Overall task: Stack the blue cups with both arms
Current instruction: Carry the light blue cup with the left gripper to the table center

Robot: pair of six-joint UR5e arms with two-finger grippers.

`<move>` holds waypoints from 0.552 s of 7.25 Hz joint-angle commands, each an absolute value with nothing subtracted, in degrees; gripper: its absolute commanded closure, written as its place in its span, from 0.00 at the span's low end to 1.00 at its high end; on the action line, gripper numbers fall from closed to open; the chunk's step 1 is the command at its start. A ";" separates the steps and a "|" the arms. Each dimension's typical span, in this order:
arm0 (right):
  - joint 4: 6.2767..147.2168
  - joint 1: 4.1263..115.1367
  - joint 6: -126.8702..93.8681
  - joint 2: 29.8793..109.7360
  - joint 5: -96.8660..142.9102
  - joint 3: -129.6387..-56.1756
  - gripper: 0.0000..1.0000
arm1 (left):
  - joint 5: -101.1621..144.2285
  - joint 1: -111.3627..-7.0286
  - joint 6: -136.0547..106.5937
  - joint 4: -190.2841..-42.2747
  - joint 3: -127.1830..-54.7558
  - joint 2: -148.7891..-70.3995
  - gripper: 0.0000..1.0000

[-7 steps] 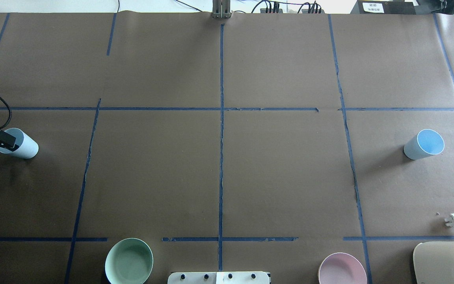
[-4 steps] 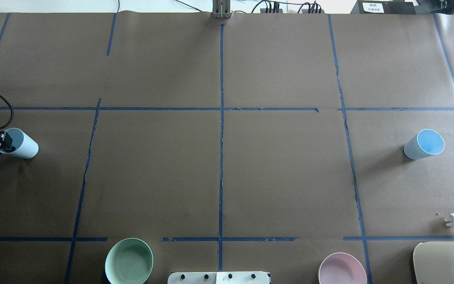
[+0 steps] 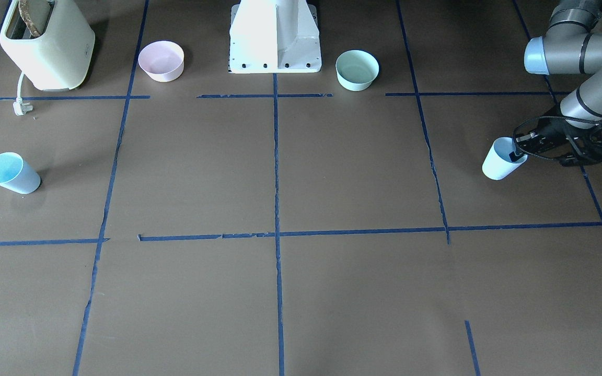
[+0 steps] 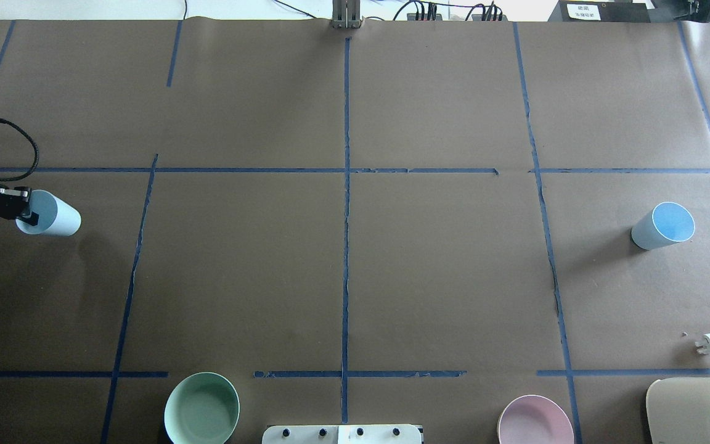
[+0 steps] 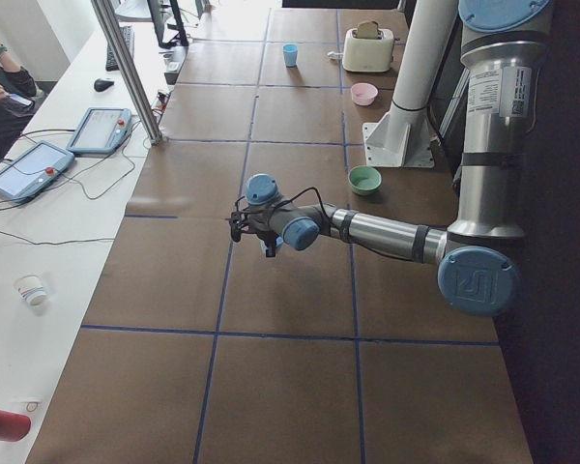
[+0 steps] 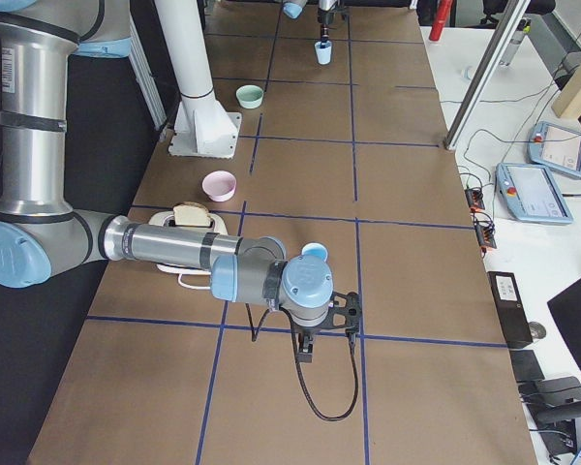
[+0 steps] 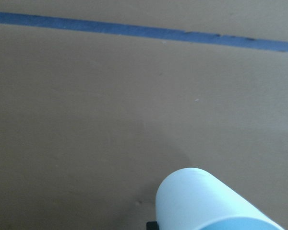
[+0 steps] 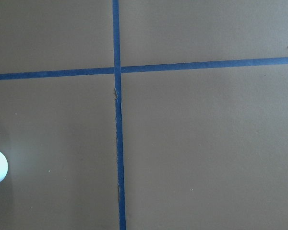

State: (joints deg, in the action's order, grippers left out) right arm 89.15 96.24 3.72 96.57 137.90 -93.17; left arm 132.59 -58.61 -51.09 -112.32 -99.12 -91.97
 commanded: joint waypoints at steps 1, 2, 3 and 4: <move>89.21 96.24 3.60 96.07 137.81 -93.34 0.00 | 132.46 -55.05 -57.36 -96.76 -104.74 -103.56 1.00; 89.30 96.15 3.60 95.98 137.73 -93.34 0.00 | 132.28 -50.58 -63.13 -89.89 -104.94 -111.89 1.00; 89.21 96.15 3.60 95.63 137.81 -93.43 0.00 | 130.36 -44.53 -70.24 -87.04 -103.64 -119.37 1.00; 89.38 96.15 3.69 95.63 137.81 -93.60 0.00 | 125.21 -39.08 -75.88 -87.10 -100.06 -126.75 1.00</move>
